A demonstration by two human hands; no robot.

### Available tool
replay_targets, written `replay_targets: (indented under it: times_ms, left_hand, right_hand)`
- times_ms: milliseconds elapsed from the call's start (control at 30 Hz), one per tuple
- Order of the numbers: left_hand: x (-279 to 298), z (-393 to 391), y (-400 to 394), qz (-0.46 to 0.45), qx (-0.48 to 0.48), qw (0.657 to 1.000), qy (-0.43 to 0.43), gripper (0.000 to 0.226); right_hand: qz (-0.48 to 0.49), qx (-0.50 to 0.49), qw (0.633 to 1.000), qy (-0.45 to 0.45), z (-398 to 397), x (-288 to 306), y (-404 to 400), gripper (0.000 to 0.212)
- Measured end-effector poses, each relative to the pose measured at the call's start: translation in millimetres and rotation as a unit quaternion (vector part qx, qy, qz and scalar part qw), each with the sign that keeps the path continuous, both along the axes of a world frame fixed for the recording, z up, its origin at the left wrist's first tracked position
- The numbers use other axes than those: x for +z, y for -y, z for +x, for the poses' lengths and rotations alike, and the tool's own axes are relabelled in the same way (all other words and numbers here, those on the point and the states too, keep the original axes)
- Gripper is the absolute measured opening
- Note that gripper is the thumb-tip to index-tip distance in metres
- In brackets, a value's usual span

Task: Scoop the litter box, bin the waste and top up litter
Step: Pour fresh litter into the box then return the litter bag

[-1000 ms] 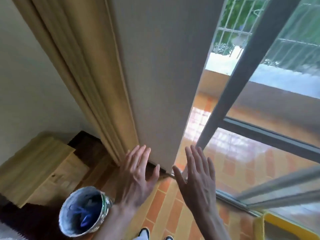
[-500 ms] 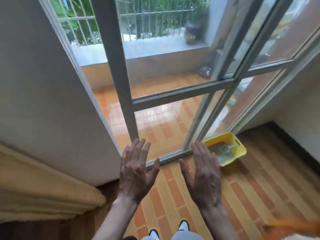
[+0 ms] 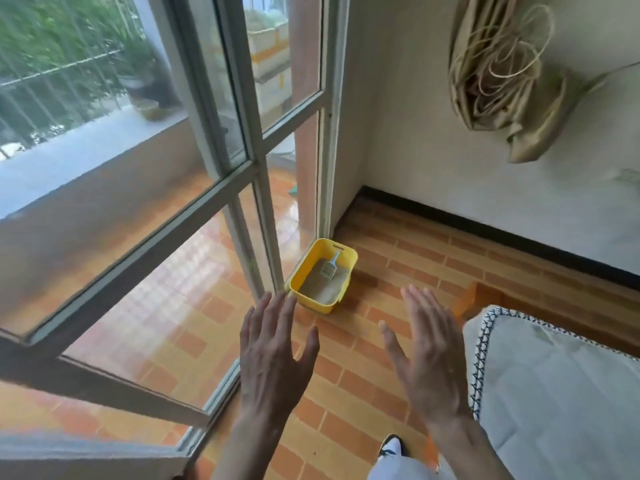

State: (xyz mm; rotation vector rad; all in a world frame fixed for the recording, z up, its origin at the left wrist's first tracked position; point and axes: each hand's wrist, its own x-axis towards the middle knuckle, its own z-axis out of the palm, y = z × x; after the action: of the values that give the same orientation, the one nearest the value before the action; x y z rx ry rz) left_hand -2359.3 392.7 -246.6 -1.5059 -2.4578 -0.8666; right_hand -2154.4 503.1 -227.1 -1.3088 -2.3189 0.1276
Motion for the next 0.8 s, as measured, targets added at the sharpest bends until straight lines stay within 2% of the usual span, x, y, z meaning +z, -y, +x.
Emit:
replay_targets:
  times_ms: [300,600,800]
  left_hand:
    - [8.4,63.1,-127.0,-0.002,-0.119,0.993,-0.011,0.060]
    - [19.4,131.1,-245.5,-0.025,-0.181,0.983,-0.024,0.061]
    - [24.0,170.4,-320.3,-0.021,-0.193,0.981,-0.030,0.061]
  right_hand:
    - [-0.010,-0.136,0.990,-0.032,86.7,0.5,-79.7,0.064]
    - [-0.012,-0.187,0.980,-0.070,162.2,-2.2,-177.4,0.065]
    - [-0.005,-0.198,0.979,-0.056,196.8,-5.8,-245.4,0.065]
